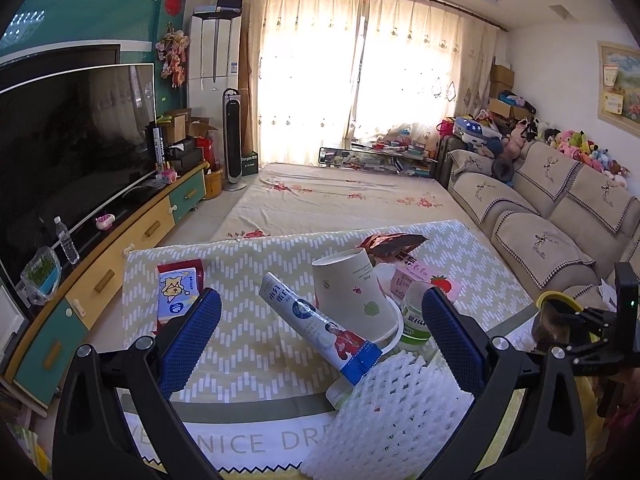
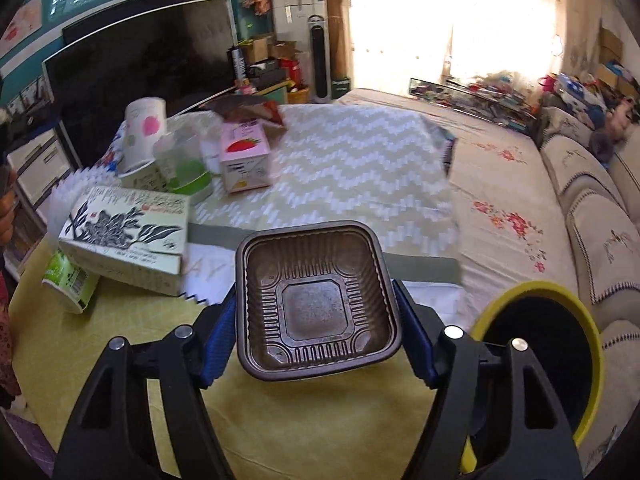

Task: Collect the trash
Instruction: 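Carry the tray over the yellow-rimmed bin and open the right gripper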

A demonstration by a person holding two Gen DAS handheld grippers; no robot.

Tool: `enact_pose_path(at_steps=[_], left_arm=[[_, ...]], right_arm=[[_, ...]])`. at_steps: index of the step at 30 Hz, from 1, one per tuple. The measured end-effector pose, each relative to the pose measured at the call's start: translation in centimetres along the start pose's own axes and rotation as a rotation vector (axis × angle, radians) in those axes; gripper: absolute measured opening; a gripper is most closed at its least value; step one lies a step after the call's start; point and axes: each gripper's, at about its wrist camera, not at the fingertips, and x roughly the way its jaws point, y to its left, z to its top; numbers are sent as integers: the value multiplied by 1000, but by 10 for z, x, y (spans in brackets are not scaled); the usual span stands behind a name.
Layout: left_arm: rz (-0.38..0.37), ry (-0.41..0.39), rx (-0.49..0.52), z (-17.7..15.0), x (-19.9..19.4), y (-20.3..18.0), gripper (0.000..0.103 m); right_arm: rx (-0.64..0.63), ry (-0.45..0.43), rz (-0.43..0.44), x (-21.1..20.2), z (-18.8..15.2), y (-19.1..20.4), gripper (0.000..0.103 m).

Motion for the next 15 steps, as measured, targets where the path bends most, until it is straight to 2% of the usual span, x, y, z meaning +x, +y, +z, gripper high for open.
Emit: enact_pose_path(at_steps=[3, 7, 11, 15], left_arm=[[-2, 2, 5, 0, 0, -1, 99], [-6, 4, 15, -1, 0, -3, 99], [-6, 9, 22, -2, 2, -4, 99], [-5, 16, 27, -2, 5, -6, 99]], right_arm=[[128, -2, -121, -11, -2, -45, 68], [280, 49, -281, -12, -13, -102, 68], [369, 107, -358, -1, -26, -140, 68], [407, 138, -383, 11, -35, -156, 70]])
